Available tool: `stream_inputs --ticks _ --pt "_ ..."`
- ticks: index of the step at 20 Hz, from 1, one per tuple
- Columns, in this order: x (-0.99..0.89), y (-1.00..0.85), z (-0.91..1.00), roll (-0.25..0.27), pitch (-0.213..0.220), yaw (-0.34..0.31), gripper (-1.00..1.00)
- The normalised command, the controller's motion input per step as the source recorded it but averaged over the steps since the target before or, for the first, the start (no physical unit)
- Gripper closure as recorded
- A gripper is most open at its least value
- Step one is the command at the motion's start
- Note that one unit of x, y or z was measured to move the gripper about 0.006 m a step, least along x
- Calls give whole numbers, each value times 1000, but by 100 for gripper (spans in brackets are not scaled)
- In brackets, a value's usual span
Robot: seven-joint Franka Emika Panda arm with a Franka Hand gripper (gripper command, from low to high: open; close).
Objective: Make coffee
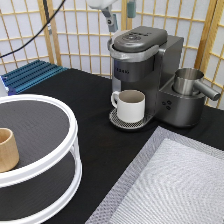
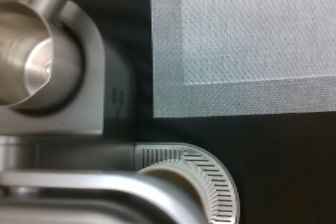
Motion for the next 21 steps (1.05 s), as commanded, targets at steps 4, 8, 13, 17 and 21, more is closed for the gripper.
stream_inputs --ticks 4,8,13,17,21 --pt "0 -1000 -770 127 0 0 -100" --pt "-407 -722 -983 -88 -68 -37 -100" --pt "-666 -173 -552 -234 -29 -111 -100" --pt "-71 20 31 -37 -8 -7 -100" --pt "23 -89 -51 -91 -2 -3 -100"
